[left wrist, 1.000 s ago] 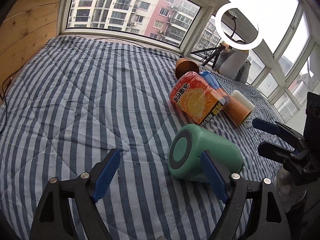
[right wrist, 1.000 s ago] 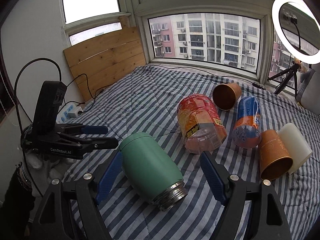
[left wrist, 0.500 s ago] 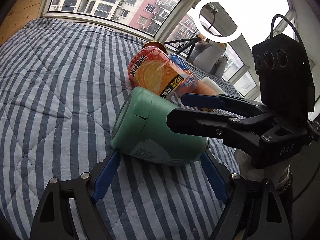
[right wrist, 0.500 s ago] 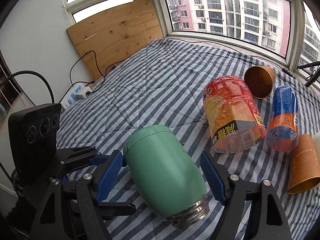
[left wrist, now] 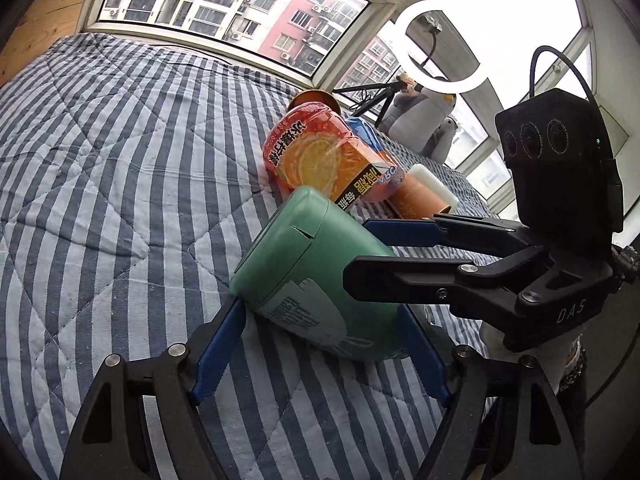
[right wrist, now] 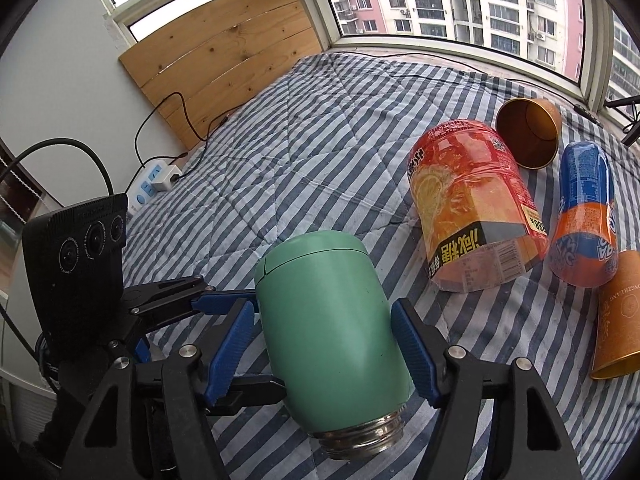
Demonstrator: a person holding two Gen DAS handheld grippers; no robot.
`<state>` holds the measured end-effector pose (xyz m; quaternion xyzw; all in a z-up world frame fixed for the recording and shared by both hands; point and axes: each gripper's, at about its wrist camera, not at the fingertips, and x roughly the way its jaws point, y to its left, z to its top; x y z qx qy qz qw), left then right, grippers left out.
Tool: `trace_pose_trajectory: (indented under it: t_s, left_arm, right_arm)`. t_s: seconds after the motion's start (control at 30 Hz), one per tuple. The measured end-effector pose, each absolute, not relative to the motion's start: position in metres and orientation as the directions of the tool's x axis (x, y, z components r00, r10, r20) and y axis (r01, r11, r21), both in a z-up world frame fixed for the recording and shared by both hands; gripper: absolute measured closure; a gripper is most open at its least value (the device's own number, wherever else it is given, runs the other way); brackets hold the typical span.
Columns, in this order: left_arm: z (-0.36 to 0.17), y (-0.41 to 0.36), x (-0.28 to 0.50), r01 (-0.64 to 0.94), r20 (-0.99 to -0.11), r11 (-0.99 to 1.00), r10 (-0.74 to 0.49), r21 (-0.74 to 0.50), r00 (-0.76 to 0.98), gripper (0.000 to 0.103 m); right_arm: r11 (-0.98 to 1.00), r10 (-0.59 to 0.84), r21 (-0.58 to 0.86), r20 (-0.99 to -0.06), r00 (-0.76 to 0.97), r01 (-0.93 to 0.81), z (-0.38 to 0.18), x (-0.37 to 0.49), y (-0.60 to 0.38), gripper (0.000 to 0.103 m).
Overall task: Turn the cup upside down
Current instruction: 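Grasp the green cup with the right gripper while the left gripper holds it, then rotate the green cup with both grippers until its metal mouth points down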
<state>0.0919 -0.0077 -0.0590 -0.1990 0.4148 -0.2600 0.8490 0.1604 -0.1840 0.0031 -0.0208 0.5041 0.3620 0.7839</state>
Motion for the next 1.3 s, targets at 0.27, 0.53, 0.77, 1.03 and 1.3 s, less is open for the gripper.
trace_pose_trajectory:
  t_s: [0.27, 0.53, 0.77, 1.03, 1.3]
  left_arm:
    - [-0.068, -0.011, 0.108, 0.275, -0.595, 0.741, -0.662, -0.613, 0.455, 0.017]
    - [-0.059, -0.027, 0.109, 0.324, -0.596, 0.769, -0.635, -0.551, 0.492, 0.016]
    - [-0.042, -0.056, 0.103, 0.383, -0.616, 0.821, -0.571, -0.423, 0.543, 0.016]
    - [-0.024, -0.103, 0.087, 0.471, -0.611, 0.847, -0.512, -0.245, 0.604, 0.017]
    - [-0.018, -0.152, 0.070, 0.538, -0.600, 0.839, -0.473, -0.083, 0.645, 0.017]
  right_arm:
    - [0.747, 0.519, 0.331, -0.832, 0.195, -0.577, -0.006, 0.176, -0.180, 0.033]
    - [0.750, 0.554, 0.349, -0.796, 0.245, -0.562, -0.004, 0.161, -0.193, 0.035]
    - [0.744, 0.602, 0.365, -0.731, 0.322, -0.560, 0.004, 0.137, -0.215, 0.035]
    - [0.765, 0.608, 0.328, -0.652, 0.453, -0.554, 0.011, 0.106, -0.249, 0.038]
    - [0.775, 0.614, 0.313, -0.576, 0.539, -0.549, 0.006, 0.074, -0.284, 0.042]
